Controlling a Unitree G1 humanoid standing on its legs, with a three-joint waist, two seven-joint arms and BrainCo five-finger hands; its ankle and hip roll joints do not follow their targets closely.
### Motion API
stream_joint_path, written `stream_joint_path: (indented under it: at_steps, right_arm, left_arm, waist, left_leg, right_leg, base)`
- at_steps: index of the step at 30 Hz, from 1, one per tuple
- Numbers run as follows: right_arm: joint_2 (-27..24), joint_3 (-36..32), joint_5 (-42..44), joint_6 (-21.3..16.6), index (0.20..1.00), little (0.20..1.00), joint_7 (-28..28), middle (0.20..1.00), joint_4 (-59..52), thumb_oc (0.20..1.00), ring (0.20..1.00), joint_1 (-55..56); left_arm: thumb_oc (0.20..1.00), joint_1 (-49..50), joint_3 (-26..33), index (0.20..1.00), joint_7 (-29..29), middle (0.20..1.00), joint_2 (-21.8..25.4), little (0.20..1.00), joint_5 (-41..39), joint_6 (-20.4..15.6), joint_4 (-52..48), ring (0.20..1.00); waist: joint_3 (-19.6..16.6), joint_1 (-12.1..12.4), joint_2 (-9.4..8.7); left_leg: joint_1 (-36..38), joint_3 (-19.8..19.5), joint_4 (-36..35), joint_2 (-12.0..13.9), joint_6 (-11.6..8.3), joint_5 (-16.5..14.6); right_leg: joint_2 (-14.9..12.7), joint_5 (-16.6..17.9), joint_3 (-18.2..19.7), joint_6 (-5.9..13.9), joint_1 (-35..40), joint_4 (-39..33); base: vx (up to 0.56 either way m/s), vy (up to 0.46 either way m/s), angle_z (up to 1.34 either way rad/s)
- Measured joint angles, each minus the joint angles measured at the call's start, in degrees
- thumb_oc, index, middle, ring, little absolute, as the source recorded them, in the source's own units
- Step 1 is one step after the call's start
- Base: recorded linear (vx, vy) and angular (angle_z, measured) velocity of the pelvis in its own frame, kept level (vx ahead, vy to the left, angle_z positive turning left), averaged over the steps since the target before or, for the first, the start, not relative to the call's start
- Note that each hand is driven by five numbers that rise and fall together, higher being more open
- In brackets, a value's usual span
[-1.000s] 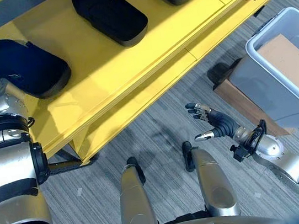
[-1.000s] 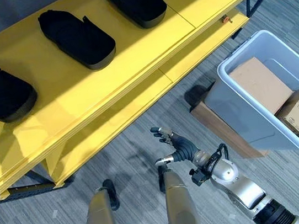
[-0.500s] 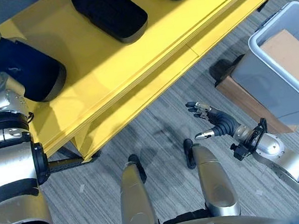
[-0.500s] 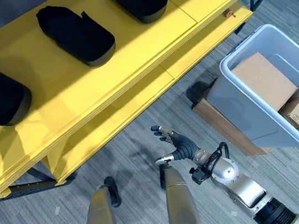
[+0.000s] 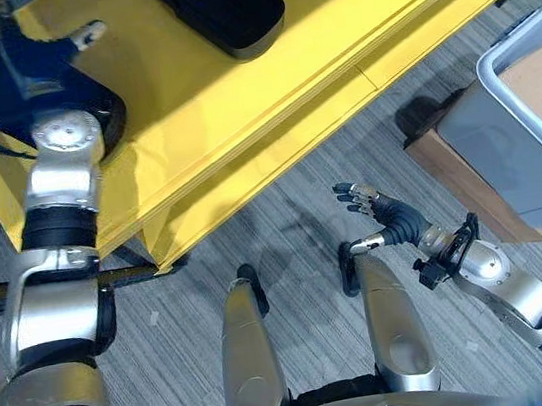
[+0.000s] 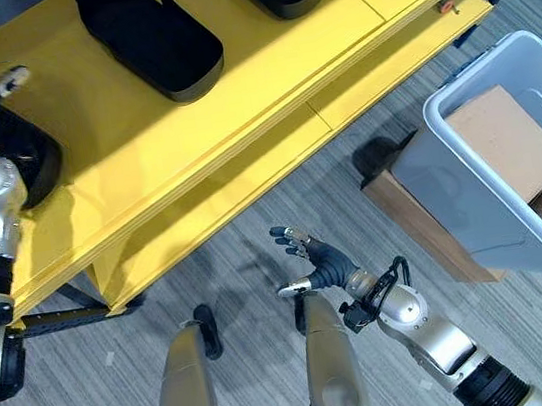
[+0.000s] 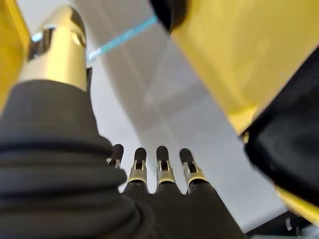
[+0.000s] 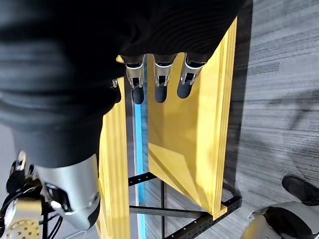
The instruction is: Move parts from the plastic box to the shelf.
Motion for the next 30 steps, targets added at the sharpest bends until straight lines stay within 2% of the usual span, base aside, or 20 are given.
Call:
stream_joint_path:
  at_steps: [2,5,10,11,18,22,30]
  right_arm:
    - [0.00,0.13,-0.04,0.01,1.000,1.000,0.00,1.000,0.02,1.000,1.000,0.05]
    - [0.00,0.46,-0.05,0.01,1.000,1.000,-0.04,1.000,0.21,1.000,1.000,-0.44]
    - [0.01,1.40,-0.04,0.01,1.000,1.000,-0.10,1.000,0.44,1.000,1.000,-1.60]
    - [-0.04,1.40,-0.05,0.01,1.000,1.000,-0.22,1.000,0.51,1.000,1.000,-1.67]
    - [-0.04,1.45,-0.06,0.00,1.000,1.000,-0.73,1.000,0.53,1.000,1.000,-1.76]
    - [-0.15,1.53,-0.06,-0.01,1.000,1.000,-0.75,1.000,0.54,1.000,1.000,-1.69]
    - [-0.41,1.51,-0.04,-0.03,1.000,1.000,-1.24,1.000,0.60,1.000,1.000,-1.60]
  left_arm:
    - [1.000,0.01,0.00,1.000,-0.01,1.000,-1.76,1.000,1.15,0.25,-1.07,1.000]
    - [1.000,0.08,1.26,1.000,-0.14,1.000,-7.36,1.000,1.12,0.29,-2.41,1.000]
    - [1.000,0.16,1.12,1.000,-0.90,1.000,-9.92,1.000,1.01,0.32,-2.41,1.000]
    - [1.000,0.15,3.12,1.000,-0.68,1.000,-11.10,1.000,0.18,0.30,-2.34,1.000]
    - [1.000,0.14,3.10,1.000,-0.68,1.000,-11.15,1.000,-1.65,0.29,-0.38,1.000]
    - [1.000,0.28,6.58,1.000,-0.55,1.000,-12.15,1.000,-3.08,0.26,2.51,1.000]
    - [1.000,1.24,8.01,1.000,1.32,1.000,-12.09,1.000,-4.48,0.24,4.57,1.000]
  waist:
    - [0.03,-0.02,-0.05]
    - [0.12,-0.07,-0.24]
    - [0.41,-0.54,-0.82]
    - [0.41,-0.51,-0.82]
    - [0.39,-0.46,-0.87]
    - [0.40,-0.71,-1.19]
    - [0.52,-0.62,-2.16]
  left_leg:
    - [0.01,-0.04,-0.12,0.01,0.00,0.00]
    - [0.06,-0.06,-0.13,-0.03,-0.01,-0.01]
    - [0.21,-0.05,-0.22,0.00,-0.01,-0.01]
    - [0.41,-0.01,-0.25,-0.01,-0.01,-0.01]
    - [0.57,-0.01,-0.19,-0.01,-0.02,-0.01]
    - [0.75,-0.01,-0.14,0.01,-0.01,-0.01]
    - [1.60,0.06,0.27,0.05,-0.06,-0.23]
  right_leg:
    - [0.00,-0.13,-0.09,-0.07,-0.03,0.05]
    - [-0.07,-0.30,-0.14,-0.09,0.02,0.15]
    - [-0.07,-0.31,-0.16,-0.11,0.04,0.25]
    - [-0.07,-0.31,-0.16,-0.11,0.27,0.17]
    - [-0.10,-0.31,-0.15,-0.11,0.38,0.25]
    - [-0.10,-0.30,-0.16,-0.11,0.59,0.21]
    - [-0.20,-0.57,-0.13,0.00,1.49,0.21]
  base:
    - [0.00,0.000,0.00]
    - [0.00,0.000,0.00]
    - [0.00,0.000,0.00]
    - [0.00,0.000,0.00]
    - [0.00,0.000,0.00]
    - [0.00,0.000,0.00]
    - [0.00,0.001,0.00]
